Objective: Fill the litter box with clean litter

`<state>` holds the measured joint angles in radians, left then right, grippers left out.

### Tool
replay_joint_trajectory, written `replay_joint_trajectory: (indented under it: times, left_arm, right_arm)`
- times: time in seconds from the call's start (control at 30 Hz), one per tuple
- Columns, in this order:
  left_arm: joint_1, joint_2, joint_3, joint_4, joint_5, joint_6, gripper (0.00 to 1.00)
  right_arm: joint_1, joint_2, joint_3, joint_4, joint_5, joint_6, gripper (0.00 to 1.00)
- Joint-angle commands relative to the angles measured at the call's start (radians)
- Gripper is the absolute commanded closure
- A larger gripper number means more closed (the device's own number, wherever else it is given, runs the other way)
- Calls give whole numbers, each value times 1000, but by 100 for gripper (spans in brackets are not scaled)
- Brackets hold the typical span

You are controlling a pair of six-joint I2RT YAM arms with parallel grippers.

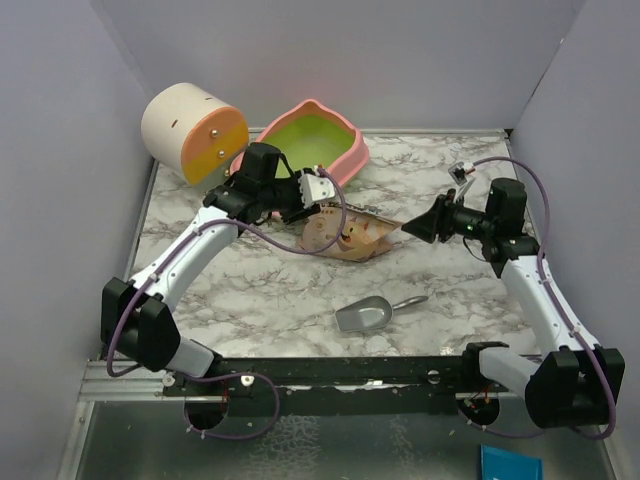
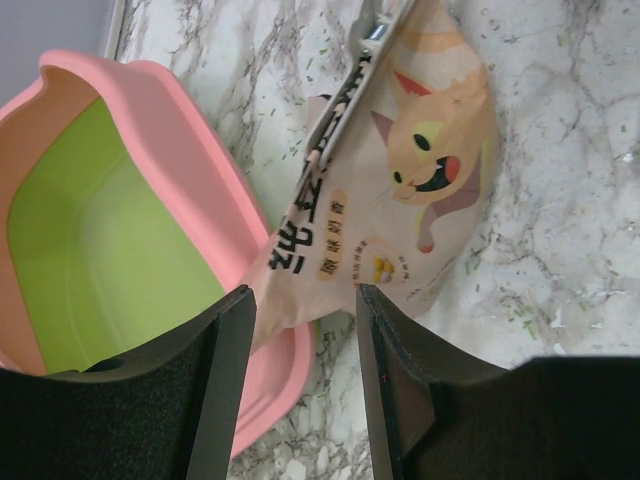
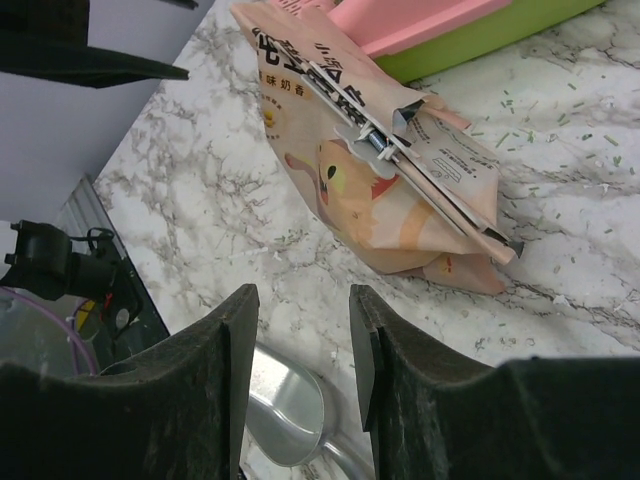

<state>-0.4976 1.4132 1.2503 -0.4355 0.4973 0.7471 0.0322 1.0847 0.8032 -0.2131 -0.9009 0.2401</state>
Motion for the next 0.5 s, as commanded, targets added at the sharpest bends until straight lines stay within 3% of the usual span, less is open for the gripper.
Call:
replay_joint_trajectory:
  times: [0.0, 0.1, 0.27, 0.47]
  left_arm:
    - [104, 87, 93, -35, 228, 87, 51]
    - [164, 179, 178, -105, 356, 126, 49]
    - [169, 292, 296, -234, 536, 184, 42]
    - [170, 377, 356, -299, 599, 215, 41]
  right_arm:
    - [14, 20, 43, 0, -33, -33, 58]
    - [21, 26, 44, 2, -41, -37, 58]
    - [30, 45, 56, -18, -35, -47, 57]
    - [38, 73, 68, -23, -17, -57, 56]
